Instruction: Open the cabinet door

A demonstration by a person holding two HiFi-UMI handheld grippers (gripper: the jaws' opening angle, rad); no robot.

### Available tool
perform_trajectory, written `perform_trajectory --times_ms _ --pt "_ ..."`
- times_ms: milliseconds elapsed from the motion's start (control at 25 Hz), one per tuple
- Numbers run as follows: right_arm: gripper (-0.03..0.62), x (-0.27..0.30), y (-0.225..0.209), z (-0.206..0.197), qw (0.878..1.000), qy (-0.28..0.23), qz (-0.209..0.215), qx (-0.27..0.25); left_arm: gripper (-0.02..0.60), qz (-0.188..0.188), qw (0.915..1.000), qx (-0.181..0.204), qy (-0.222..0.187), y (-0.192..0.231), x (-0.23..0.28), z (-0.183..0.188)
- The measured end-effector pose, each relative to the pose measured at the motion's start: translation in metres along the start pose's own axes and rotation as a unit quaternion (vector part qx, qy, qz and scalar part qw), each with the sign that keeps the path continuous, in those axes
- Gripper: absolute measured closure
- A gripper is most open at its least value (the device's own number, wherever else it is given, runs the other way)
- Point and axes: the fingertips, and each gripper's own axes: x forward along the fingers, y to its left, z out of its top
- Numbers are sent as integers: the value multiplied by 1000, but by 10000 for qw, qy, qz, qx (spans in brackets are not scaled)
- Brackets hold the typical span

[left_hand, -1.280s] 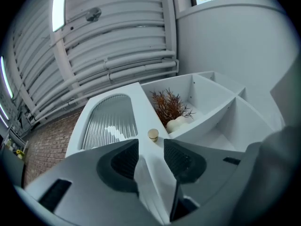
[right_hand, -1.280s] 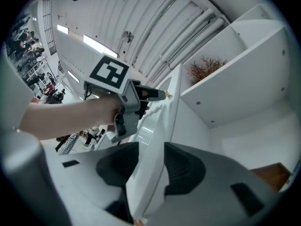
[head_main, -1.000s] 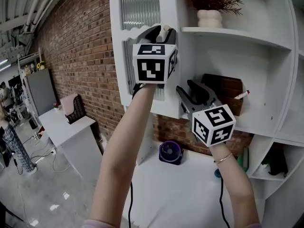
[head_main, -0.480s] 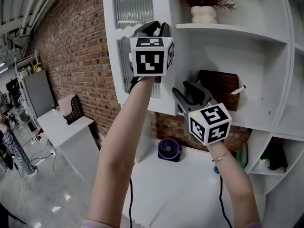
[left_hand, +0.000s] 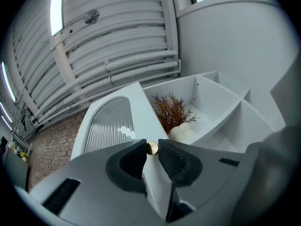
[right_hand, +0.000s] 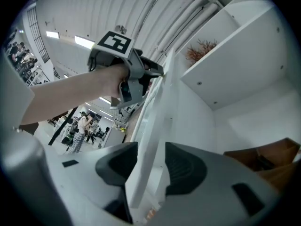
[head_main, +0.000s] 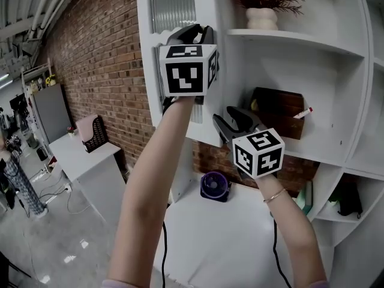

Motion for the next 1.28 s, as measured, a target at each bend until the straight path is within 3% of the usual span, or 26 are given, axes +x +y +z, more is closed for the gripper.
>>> perform_trajectory --times_ms 320,600,1280 --pt "431 10 19 -8 9994 103 268 193 502 -63 9999 83 -3 5 -11 8" --pt "490 7 36 0 9994 31 305 155 500 -94 9999 38 -64 13 -24 17" --pt "491 -4 101 17 9982 -43 595 80 491 -113 9998 -68 -160 44 -77 39"
